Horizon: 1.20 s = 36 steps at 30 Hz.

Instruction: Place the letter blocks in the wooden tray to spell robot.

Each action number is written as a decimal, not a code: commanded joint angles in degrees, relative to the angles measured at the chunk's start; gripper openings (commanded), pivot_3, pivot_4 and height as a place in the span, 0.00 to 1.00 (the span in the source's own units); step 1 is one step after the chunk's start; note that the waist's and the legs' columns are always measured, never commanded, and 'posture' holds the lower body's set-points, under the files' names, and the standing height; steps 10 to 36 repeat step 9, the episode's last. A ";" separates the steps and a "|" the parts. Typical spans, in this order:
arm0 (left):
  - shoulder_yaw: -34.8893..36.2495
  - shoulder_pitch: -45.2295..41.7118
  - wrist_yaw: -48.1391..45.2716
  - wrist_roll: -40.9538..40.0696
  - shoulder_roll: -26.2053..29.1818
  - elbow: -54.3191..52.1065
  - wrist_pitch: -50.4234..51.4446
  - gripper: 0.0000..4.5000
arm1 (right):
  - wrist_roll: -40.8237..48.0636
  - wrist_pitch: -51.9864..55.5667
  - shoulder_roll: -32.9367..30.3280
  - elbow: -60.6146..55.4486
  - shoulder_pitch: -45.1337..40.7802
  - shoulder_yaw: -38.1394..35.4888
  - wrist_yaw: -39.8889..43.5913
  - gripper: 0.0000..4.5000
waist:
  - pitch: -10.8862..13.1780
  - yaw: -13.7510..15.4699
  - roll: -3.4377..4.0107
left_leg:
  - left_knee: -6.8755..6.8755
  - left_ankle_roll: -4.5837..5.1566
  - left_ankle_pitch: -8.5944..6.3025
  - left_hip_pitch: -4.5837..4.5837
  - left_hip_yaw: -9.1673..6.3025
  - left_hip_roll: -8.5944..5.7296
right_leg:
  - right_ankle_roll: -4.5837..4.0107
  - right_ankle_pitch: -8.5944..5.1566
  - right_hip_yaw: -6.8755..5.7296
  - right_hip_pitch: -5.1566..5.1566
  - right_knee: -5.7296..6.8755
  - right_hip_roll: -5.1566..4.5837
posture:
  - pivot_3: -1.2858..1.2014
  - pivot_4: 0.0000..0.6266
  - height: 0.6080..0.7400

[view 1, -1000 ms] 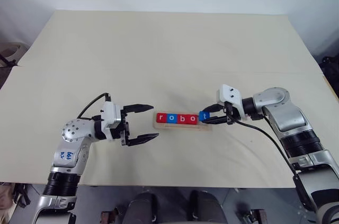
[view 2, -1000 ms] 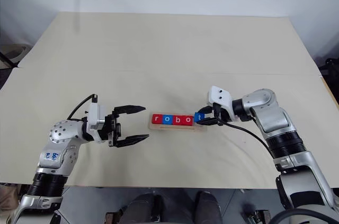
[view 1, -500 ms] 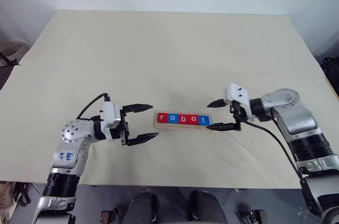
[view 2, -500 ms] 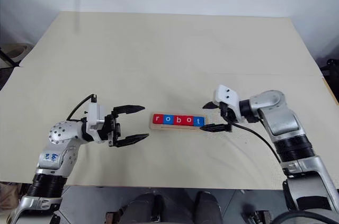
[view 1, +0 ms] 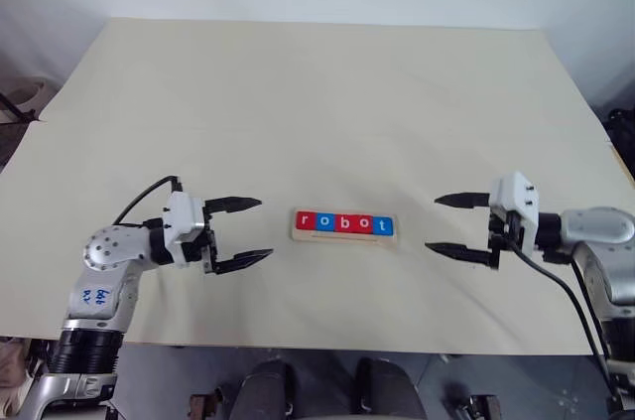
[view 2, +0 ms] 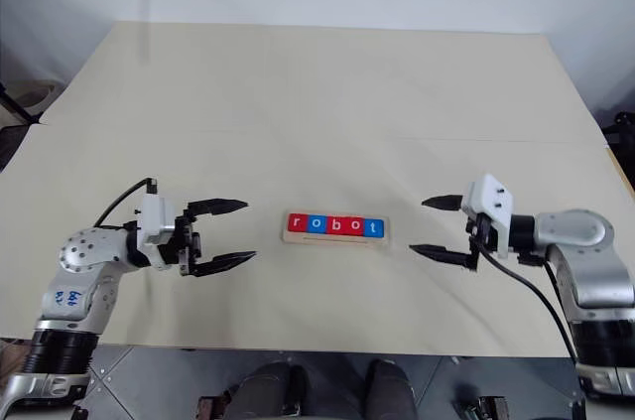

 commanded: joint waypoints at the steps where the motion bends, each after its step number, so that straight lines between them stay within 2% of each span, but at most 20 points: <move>1: 0.45 -1.75 -0.39 0.70 0.26 1.57 -1.64 1.00 | 2.66 -2.77 0.16 -3.31 1.43 -2.29 -0.26 0.99 | 0.00 -0.25 0.00 | 0.00 0.00 0.00 0.03 0.01 0.00 | 0.00 0.00 0.03 0.00 0.03 0.00 | 0.52 0.24 1.00; 6: 0.22 -3.82 0.92 2.46 -0.58 3.87 -4.13 1.00 | 4.82 -3.47 0.51 -4.97 4.49 -2.01 -0.10 0.99 | 0.00 -0.31 0.00 | 0.00 0.00 0.00 0.02 0.00 0.00 | 0.00 0.00 0.02 0.00 0.02 0.00 | 0.52 0.24 1.00; 36: 0.42 -4.02 1.50 2.34 -0.89 4.13 -4.17 1.00 | 4.84 -4.86 0.92 -4.11 4.25 -1.73 -0.31 0.99 | 0.00 -0.32 0.00 | 0.00 0.00 0.00 0.02 -0.01 0.01 | 0.00 0.00 0.00 0.00 0.03 0.00 | 0.52 0.24 1.00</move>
